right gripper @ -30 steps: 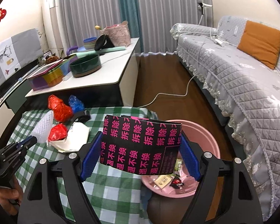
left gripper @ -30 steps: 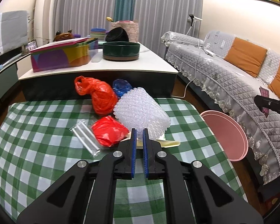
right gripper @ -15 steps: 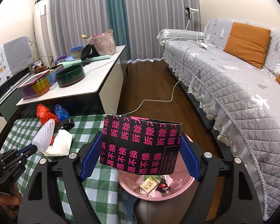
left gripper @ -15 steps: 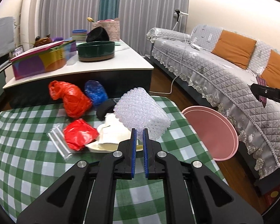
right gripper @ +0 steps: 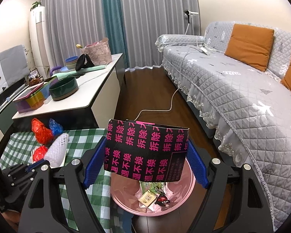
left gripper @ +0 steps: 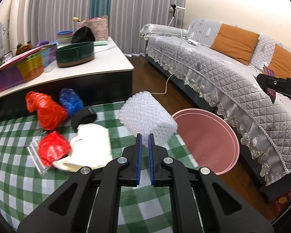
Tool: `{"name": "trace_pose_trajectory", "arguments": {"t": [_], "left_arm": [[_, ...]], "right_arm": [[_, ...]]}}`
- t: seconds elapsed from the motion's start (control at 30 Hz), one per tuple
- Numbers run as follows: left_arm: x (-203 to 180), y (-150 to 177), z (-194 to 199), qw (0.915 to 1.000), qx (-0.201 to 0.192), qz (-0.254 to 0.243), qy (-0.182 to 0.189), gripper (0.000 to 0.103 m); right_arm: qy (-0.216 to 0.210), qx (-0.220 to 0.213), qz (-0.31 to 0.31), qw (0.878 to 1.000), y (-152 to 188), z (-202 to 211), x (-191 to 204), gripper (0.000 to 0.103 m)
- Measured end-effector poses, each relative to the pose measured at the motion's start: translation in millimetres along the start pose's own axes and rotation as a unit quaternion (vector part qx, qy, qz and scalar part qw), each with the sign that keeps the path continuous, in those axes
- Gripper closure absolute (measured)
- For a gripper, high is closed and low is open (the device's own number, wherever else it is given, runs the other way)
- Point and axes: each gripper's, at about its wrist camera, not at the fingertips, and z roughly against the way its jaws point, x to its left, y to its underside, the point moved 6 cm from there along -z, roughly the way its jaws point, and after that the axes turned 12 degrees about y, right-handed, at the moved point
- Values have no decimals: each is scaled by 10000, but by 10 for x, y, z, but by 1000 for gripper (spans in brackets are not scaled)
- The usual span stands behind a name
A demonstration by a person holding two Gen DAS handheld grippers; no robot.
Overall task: Collect trash
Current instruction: 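Carry foam sleeve in left tool while right tool holds packet over pink bin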
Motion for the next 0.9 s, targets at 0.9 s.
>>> {"name": "trace_pose_trajectory", "arguments": {"t": [0.9], "left_arm": [[-628, -174, -819, 9971, 306, -328, 613, 96]], "right_arm": [[135, 280, -163, 9994, -71, -449, -128, 26]]}}
